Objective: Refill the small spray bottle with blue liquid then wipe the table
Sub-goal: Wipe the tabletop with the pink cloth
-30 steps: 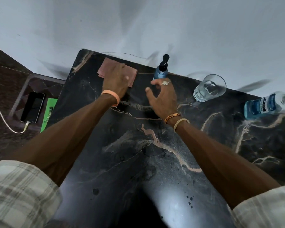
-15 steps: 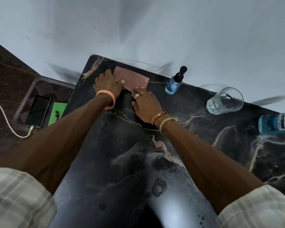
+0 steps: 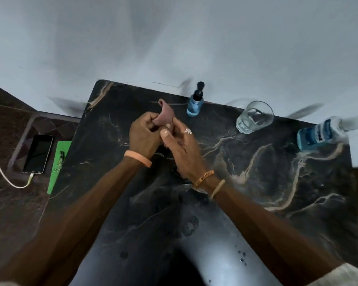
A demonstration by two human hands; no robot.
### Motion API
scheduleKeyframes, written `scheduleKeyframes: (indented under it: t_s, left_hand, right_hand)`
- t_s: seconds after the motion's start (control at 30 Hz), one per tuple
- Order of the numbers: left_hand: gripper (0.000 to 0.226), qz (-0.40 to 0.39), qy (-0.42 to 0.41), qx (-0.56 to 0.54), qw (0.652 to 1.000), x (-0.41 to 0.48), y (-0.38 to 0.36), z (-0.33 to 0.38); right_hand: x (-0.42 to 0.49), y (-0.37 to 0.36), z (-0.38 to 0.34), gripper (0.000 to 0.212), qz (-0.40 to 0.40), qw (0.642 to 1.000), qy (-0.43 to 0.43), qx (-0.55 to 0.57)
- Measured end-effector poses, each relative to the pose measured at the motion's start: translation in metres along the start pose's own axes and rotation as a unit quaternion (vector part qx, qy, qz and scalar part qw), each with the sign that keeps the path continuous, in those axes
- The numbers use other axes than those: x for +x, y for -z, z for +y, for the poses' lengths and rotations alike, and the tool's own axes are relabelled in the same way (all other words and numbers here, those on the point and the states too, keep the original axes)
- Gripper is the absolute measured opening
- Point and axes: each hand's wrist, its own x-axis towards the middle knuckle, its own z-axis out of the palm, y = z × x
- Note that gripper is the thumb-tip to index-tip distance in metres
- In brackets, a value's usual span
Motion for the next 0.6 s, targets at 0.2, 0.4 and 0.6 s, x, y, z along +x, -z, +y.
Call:
scheduleKeyframes:
  t_s: [0.2,0.4,0.6]
  left_hand:
    - [0.034,-0.184,-0.149,0.019,0.971,-0.094,-0.059,0.019]
    - [0.036,-0.182,0.040,-0.053,0.981,-0.148,-0.109,0.022]
    - [0.029,-0.216,0.214,-0.152,0.941,-0.167,-0.171,0.071]
  right_hand:
    - [-0.093,0.052,0.015,0.035,0.138,0.974,-0.140,0.109]
    - [-0.160,0.116,0.023,0.026,0.238,0.929,-0.171,0.226]
    - [-0.215,0.147,0.010,0.019,0.122,0.989,-0.079,0.027]
